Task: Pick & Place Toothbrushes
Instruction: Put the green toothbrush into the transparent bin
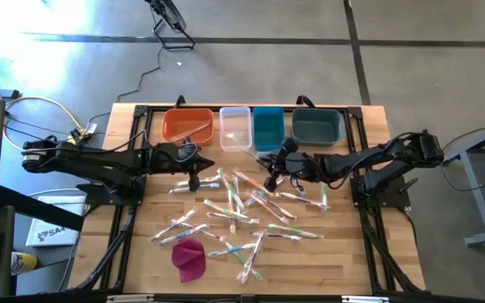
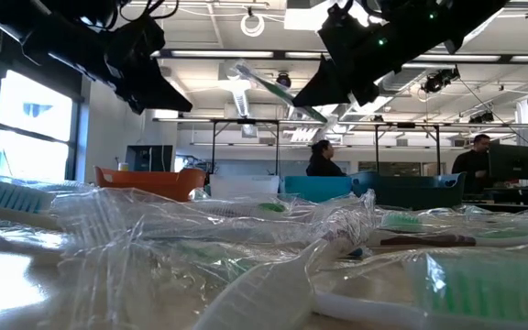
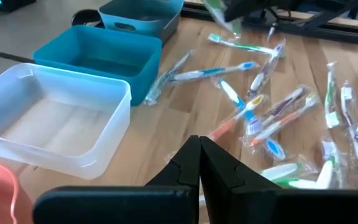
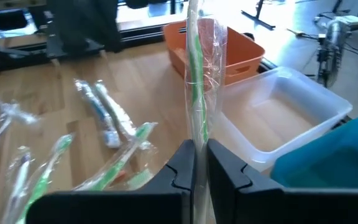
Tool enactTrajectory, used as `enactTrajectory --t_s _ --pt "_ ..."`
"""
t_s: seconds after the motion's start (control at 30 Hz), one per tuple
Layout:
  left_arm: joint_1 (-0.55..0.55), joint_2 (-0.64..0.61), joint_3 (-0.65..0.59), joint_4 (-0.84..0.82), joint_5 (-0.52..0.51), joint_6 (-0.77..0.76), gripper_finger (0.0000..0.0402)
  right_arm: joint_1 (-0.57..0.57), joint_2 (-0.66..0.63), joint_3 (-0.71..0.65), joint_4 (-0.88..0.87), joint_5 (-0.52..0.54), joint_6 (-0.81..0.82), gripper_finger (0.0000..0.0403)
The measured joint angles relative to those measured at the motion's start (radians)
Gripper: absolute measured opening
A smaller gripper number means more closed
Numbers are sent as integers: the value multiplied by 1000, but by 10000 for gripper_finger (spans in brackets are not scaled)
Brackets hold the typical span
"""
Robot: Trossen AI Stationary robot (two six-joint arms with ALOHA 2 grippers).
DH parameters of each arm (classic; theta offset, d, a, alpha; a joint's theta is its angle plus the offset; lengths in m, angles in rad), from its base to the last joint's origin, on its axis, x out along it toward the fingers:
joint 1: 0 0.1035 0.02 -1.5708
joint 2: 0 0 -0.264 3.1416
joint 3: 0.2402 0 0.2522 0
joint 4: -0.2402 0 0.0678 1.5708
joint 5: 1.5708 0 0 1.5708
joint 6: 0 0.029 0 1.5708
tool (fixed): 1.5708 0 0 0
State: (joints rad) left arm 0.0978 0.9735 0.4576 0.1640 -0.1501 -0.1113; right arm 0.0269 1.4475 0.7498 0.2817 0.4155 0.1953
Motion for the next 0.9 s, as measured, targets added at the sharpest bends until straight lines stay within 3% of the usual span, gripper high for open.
enactTrajectory --t_s 0.33,0.67,0.9 --pt "0 0 0 7 -5 5 0 -1 1 0 0 -4 -5 15" --pt "2 -1 -1 80 -93 87 0 0 1 0 18 -59 -26 15" --pt "103 -1 -1 53 -50 114 0 0 1 0 30 -102 -40 15"
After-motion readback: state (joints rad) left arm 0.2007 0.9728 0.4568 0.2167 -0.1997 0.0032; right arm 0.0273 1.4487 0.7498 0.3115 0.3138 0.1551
